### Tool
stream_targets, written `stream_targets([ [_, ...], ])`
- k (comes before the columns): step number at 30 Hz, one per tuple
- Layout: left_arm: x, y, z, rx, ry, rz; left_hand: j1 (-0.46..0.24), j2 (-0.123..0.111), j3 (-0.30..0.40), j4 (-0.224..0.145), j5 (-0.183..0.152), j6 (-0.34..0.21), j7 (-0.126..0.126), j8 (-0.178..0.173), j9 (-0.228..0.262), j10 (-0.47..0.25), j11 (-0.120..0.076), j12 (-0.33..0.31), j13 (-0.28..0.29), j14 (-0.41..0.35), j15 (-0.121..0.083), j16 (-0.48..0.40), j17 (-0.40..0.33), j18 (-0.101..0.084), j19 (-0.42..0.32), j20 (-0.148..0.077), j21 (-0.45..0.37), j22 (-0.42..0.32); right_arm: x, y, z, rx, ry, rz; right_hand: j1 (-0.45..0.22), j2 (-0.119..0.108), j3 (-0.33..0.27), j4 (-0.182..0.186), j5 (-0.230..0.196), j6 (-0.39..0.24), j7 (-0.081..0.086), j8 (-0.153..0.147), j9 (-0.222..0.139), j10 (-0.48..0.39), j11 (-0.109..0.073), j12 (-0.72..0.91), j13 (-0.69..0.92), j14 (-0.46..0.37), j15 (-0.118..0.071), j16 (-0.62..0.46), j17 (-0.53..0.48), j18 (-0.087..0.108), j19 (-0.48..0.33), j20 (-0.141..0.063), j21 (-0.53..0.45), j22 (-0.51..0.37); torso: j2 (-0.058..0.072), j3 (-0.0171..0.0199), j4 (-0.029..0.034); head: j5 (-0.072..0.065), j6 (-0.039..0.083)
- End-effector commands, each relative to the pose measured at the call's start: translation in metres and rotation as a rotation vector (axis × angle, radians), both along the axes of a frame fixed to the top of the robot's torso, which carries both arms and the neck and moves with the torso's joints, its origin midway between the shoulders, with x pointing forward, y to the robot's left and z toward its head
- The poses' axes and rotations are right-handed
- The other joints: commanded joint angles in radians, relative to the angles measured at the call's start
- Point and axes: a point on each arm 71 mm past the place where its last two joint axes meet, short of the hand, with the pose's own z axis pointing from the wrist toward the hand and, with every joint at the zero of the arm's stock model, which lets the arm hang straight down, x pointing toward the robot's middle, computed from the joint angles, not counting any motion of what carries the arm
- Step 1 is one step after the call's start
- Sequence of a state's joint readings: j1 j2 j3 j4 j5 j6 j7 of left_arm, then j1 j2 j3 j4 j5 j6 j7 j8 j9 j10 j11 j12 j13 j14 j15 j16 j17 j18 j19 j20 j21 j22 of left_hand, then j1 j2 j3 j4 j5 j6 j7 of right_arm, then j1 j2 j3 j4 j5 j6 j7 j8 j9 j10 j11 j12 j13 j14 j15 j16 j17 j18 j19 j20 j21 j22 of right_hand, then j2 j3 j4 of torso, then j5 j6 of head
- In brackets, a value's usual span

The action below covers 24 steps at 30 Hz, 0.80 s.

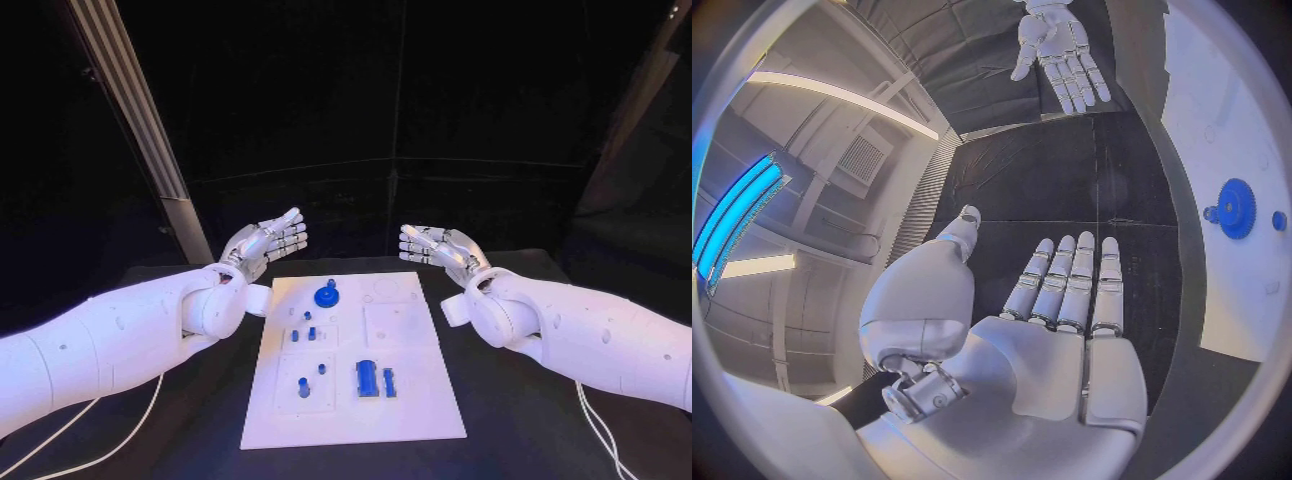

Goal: Assemble the parts on the task board

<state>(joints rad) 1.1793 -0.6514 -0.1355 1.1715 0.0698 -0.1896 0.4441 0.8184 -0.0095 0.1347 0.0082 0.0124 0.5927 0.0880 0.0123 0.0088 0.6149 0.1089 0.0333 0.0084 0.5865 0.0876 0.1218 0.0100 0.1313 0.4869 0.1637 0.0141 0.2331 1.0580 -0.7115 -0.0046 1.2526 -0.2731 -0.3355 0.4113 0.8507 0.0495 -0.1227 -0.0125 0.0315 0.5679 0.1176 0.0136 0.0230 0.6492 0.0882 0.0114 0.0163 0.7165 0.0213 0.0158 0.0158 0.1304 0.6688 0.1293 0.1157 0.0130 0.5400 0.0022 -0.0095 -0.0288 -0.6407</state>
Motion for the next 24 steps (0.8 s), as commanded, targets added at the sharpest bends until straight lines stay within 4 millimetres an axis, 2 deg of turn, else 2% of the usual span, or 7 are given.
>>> stream_targets([
  [1,-0.010,-0.002,0.001,0.049,-0.031,0.096,-0.268,0.010,-0.044,-0.008,-0.012,-0.194,-0.088,-0.012,-0.009,-0.201,-0.036,-0.033,-0.008,-0.192,-0.088,-0.040,-0.010,-0.041,-0.159,-0.054,-0.014,-0.077,-0.009,0.004,0.009,0.057,-0.019,-0.133,-0.278,-0.049,0.040,0.012,-0.032,-0.186,-0.038,-0.014,-0.023,-0.212,-0.088,-0.011,-0.016,-0.235,-0.021,-0.016,-0.016,-0.044,-0.219,-0.042,-0.038,-0.013,0.004,-0.0018,0.0078,0.022,0.031],
  [4,-0.023,-0.008,0.001,0.058,-0.037,0.140,-0.324,0.010,-0.053,-0.008,-0.012,-0.234,-0.088,-0.012,-0.009,-0.243,-0.109,-0.033,-0.008,-0.232,-0.088,-0.048,-0.010,-0.050,-0.193,-0.065,-0.014,-0.092,-0.020,0.013,0.015,0.091,-0.014,-0.181,-0.337,-0.049,0.048,0.012,-0.032,-0.225,-0.047,-0.014,-0.023,-0.257,-0.088,-0.011,-0.016,-0.284,-0.021,-0.016,-0.016,-0.044,-0.265,-0.051,-0.116,-0.013,0.004,-0.0022,0.0093,0.028,0.040],
  [5,-0.027,-0.009,0.002,0.061,-0.039,0.154,-0.343,0.010,-0.057,-0.008,-0.012,-0.249,-0.088,-0.012,-0.009,-0.258,-0.109,-0.033,-0.008,-0.246,-0.088,-0.050,-0.010,-0.050,-0.204,-0.069,-0.014,-0.098,-0.024,0.016,0.016,0.100,-0.011,-0.195,-0.357,-0.049,0.050,0.012,-0.032,-0.239,-0.118,-0.014,-0.023,-0.272,-0.088,-0.011,-0.016,-0.301,-0.021,-0.016,-0.016,-0.050,-0.281,-0.054,-0.116,-0.013,0.004,-0.0022,0.0095,0.029,0.041],
  [8,-0.042,-0.015,0.005,0.073,-0.049,0.204,-0.409,0.010,-0.135,-0.008,-0.012,-0.296,-0.088,-0.012,-0.009,-0.308,-0.109,-0.033,-0.008,-0.293,-0.088,-0.122,-0.010,-0.131,-0.244,-0.082,-0.014,-0.117,-0.035,0.022,0.021,0.123,-0.001,-0.236,-0.424,-0.049,0.123,0.012,-0.032,-0.283,-0.118,-0.014,-0.023,-0.324,-0.088,-0.011,-0.016,-0.357,-0.021,-0.016,-0.016,-0.055,-0.333,-0.129,-0.116,-0.013,0.004,-0.0022,0.0095,0.029,0.041],
  [11,-0.053,-0.018,0.009,0.082,-0.056,0.238,-0.450,0.010,-0.135,-0.008,-0.012,-0.326,-0.088,-0.012,-0.009,-0.338,-0.109,-0.033,-0.008,-0.323,-0.088,-0.122,-0.010,-0.131,-0.268,-0.090,-0.014,-0.129,-0.042,0.026,0.024,0.135,0.008,-0.259,-0.467,-0.049,0.123,0.012,-0.032,-0.312,-0.118,-0.014,-0.023,-0.356,-0.088,-0.011,-0.016,-0.393,-0.021,-0.016,-0.016,-0.130,-0.367,-0.129,-0.116,-0.013,0.004,-0.0022,0.0095,0.029,0.041],
  [13,-0.059,-0.019,0.011,0.087,-0.061,0.256,-0.480,0.010,-0.135,-0.008,-0.012,-0.347,-0.088,-0.012,-0.009,-0.361,-0.109,-0.033,-0.008,-0.344,-0.088,-0.122,-0.010,-0.131,-0.286,-0.164,-0.014,-0.137,-0.045,0.028,0.026,0.139,0.012,-0.270,-0.497,-0.049,0.123,0.012,-0.032,-0.332,-0.118,-0.014,-0.023,-0.379,-0.088,-0.011,-0.016,-0.418,-0.021,-0.016,-0.016,-0.130,-0.391,-0.129,-0.116,-0.013,0.004,-0.0022,0.0095,0.029,0.041],
  [24,-0.070,-0.022,0.015,0.097,-0.070,0.292,-0.606,0.010,-0.135,-0.008,-0.012,-0.439,-0.088,-0.012,-0.009,-0.455,-0.109,-0.033,-0.008,-0.435,-0.088,-0.122,-0.010,-0.131,-0.359,-0.164,-0.014,-0.233,-0.048,0.029,0.027,0.143,0.016,-0.278,-0.628,-0.049,0.123,0.012,-0.032,-0.419,-0.118,-0.014,-0.023,-0.480,-0.088,-0.011,-0.016,-0.529,-0.021,-0.016,-0.016,-0.130,-0.494,-0.129,-0.116,-0.013,0.004,-0.0022,0.0095,0.029,0.041],
])
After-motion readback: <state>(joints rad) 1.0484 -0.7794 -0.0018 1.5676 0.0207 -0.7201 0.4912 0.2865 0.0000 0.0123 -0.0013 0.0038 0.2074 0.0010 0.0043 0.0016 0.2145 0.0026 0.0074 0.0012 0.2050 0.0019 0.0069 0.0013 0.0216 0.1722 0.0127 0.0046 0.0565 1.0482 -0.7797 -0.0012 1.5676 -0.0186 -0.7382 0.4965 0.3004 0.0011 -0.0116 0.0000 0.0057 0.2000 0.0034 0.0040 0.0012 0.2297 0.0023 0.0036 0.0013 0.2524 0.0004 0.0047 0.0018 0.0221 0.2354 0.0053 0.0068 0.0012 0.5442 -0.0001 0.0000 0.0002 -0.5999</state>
